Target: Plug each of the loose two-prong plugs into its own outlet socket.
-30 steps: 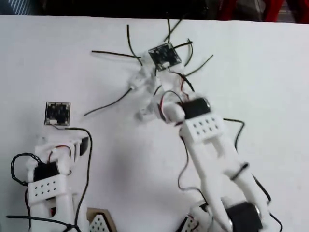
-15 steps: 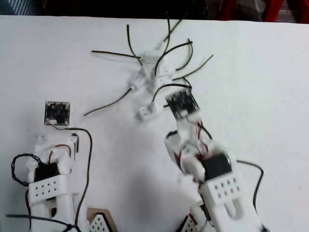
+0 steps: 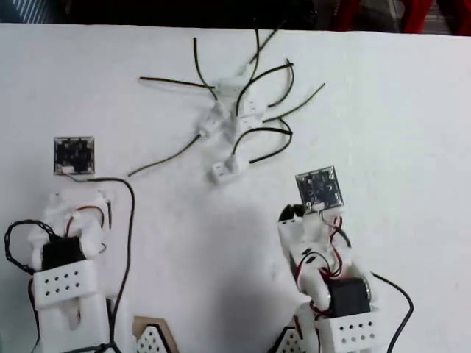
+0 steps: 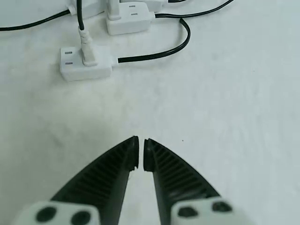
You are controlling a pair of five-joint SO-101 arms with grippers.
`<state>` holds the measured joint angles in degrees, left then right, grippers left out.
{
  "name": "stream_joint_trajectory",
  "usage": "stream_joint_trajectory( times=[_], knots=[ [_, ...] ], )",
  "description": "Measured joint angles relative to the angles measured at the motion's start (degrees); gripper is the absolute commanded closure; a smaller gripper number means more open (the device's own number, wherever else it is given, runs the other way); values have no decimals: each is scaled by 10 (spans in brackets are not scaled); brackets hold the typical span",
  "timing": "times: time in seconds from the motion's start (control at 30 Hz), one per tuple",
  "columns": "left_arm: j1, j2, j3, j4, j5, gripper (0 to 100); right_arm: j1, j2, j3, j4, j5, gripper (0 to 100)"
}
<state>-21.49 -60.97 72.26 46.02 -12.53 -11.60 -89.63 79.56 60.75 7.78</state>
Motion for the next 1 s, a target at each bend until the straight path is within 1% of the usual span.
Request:
stream_joint_trajectory(
  times=[0.1, 0.17, 0.37, 0.5, 0.6, 0.77, 1.0],
  knots=[
    [0, -5, -22, 22, 6, 978, -1, -13, 29, -17, 0, 981],
    [0, -38, -25, 37, 7, 978, -1, -23, 49, -30, 0, 981],
    [3, -207, -25, 100, 7, 977, -1, -60, 109, -62, 0, 981],
    [40, -326, -22, 145, 6, 977, -1, -93, 137, -62, 0, 981],
    [76, -392, 18, 158, 6, 977, 0, -118, 164, -62, 0, 981],
    [97, -431, 92, 159, 6, 976, 2, -125, 168, -55, 0, 981],
    [98, -431, 174, 156, 6, 976, 56, -125, 168, -11, 0, 981]
  ],
)
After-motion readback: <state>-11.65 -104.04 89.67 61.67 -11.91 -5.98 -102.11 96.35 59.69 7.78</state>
